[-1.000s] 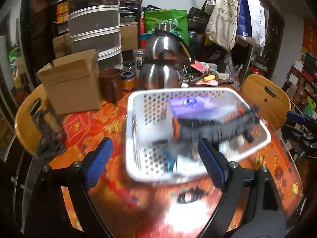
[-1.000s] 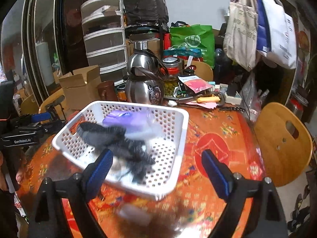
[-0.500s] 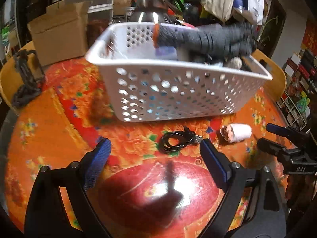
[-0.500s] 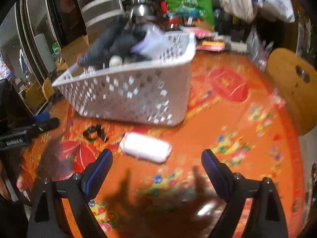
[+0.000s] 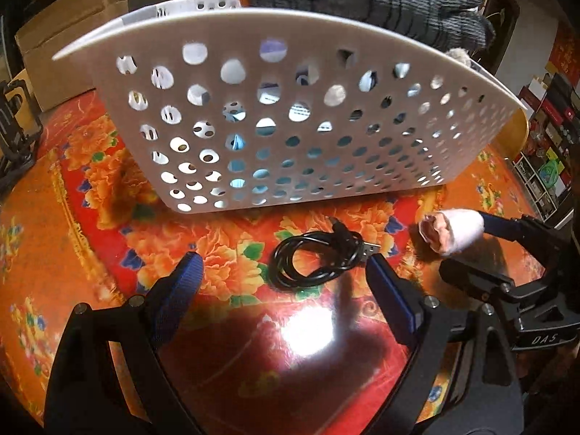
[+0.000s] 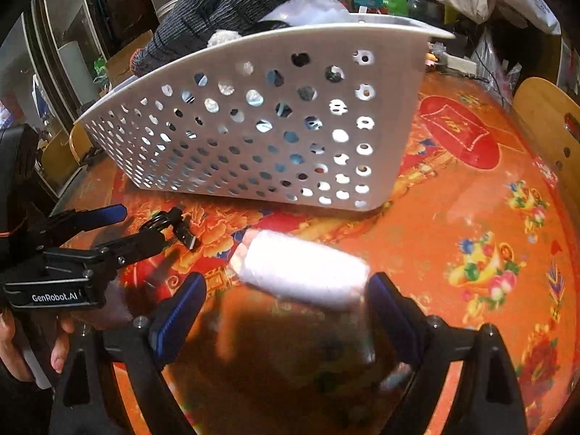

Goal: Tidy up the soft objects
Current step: 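Grasp the black USB cable with the left gripper while the right gripper grasps the white rolled towel, then carry the cable and towel roll into the basket and open both grippers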

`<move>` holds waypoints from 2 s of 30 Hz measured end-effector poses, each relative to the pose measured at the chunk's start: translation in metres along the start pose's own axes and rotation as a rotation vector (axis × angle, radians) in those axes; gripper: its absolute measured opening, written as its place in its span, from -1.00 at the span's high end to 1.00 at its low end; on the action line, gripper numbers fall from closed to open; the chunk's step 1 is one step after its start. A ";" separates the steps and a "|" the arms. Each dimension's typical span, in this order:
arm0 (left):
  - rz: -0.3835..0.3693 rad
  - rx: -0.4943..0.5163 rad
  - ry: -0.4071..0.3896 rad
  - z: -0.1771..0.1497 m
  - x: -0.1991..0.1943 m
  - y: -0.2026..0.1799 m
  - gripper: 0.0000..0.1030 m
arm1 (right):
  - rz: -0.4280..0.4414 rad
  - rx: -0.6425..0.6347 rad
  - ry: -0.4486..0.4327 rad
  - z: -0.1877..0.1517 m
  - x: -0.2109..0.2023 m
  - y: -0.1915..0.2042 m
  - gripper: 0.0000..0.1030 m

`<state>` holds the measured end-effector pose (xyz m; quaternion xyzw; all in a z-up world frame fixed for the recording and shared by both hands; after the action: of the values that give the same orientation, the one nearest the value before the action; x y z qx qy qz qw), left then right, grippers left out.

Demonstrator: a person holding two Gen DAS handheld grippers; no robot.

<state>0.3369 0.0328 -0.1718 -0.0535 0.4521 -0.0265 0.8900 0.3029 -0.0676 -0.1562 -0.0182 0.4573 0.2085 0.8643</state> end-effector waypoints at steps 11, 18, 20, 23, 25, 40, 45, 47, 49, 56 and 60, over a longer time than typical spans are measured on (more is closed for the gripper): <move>0.022 0.071 -0.006 0.005 0.013 -0.029 -0.71 | -0.042 -0.024 -0.027 0.007 0.005 0.004 -0.46; 0.023 0.130 -0.038 0.009 0.014 -0.053 0.39 | -0.021 -0.027 -0.041 0.003 -0.001 0.004 -0.44; 0.004 0.131 -0.041 0.007 0.011 -0.057 0.67 | -0.014 -0.018 -0.057 0.004 -0.005 0.001 -0.44; -0.021 0.126 -0.055 0.004 0.007 -0.064 0.69 | -0.004 -0.006 -0.078 0.006 -0.010 -0.002 -0.44; -0.024 0.131 -0.074 0.005 0.003 -0.067 0.75 | 0.006 0.001 -0.092 0.007 -0.013 -0.005 -0.44; -0.063 0.153 -0.155 -0.002 -0.042 -0.061 0.87 | 0.030 -0.001 -0.164 0.013 -0.030 -0.004 -0.43; -0.081 0.137 -0.187 -0.006 -0.053 -0.054 0.87 | 0.034 -0.012 -0.189 0.013 -0.034 0.000 -0.43; -0.092 0.118 -0.210 -0.008 -0.065 -0.048 0.87 | 0.032 -0.017 -0.201 0.013 -0.037 0.001 -0.43; -0.096 0.106 -0.227 -0.009 -0.076 -0.043 0.87 | 0.033 -0.024 -0.210 0.012 -0.040 0.002 -0.43; -0.105 0.071 -0.286 0.006 -0.126 -0.023 0.87 | 0.032 -0.037 -0.248 0.012 -0.072 0.000 -0.43; -0.111 0.048 -0.313 0.025 -0.152 -0.013 0.87 | 0.031 -0.043 -0.291 0.031 -0.104 -0.002 -0.43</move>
<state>0.2676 0.0366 -0.0332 -0.0606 0.3033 -0.0779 0.9478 0.2763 -0.0982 -0.0557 0.0009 0.3229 0.2320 0.9176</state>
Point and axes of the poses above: each gripper's, at about its wrist camera, not at the fingertips, and x roughly the way its jaws point, y to its left, z to its top, the point moved 10 cm from there along x, roughly the way its jaws point, and after that the axes turned 1 degree about x, right-handed, at the moved point
